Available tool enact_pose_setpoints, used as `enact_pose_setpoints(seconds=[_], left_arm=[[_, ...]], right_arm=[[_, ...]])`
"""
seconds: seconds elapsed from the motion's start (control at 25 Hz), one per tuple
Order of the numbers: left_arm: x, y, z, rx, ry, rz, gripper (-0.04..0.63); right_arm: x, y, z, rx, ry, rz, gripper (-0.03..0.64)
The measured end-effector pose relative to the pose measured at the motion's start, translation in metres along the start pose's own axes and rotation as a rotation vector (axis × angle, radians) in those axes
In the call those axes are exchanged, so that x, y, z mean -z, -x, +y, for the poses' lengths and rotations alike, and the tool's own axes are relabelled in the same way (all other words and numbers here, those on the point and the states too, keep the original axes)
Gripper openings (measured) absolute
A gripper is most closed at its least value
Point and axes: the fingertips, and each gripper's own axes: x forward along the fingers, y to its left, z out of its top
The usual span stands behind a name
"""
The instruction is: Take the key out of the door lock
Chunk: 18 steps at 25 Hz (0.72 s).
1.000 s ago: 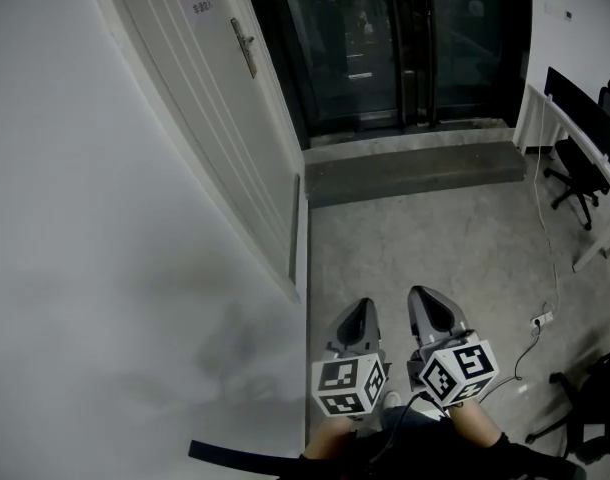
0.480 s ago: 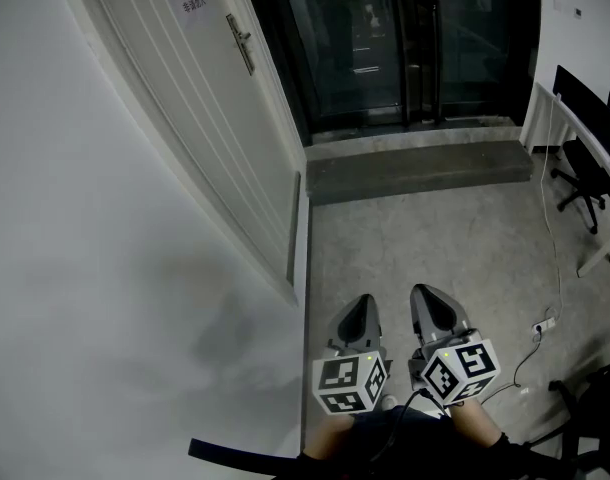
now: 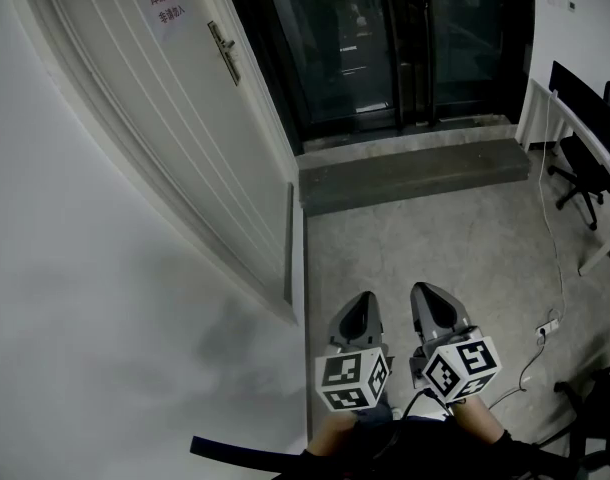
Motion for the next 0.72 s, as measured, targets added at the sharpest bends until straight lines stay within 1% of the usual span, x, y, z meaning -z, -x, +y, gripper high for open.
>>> enact_pose_setpoints(seconds=[0.16,0.52,0.72], left_arm=[[-0.013,-0.036,0.023,-0.001,-0.006,-0.006,0.0],[-0.043,-0.111,0.089,0.004,-0.013,0.016,0.0],[-0.049,-0.135,0.106,0.025,-0.016,0.028,0.0]], right_arm=[[-0.006,-0.044,-0.01,-0.003,0.006,-0.008,0.001],[-0.009,-0.149,-0.016,0.009,-0.002,-0.011,0.002],[-0.008,-0.179,-0.023,0.041,-0.01,-0.02,0.001]])
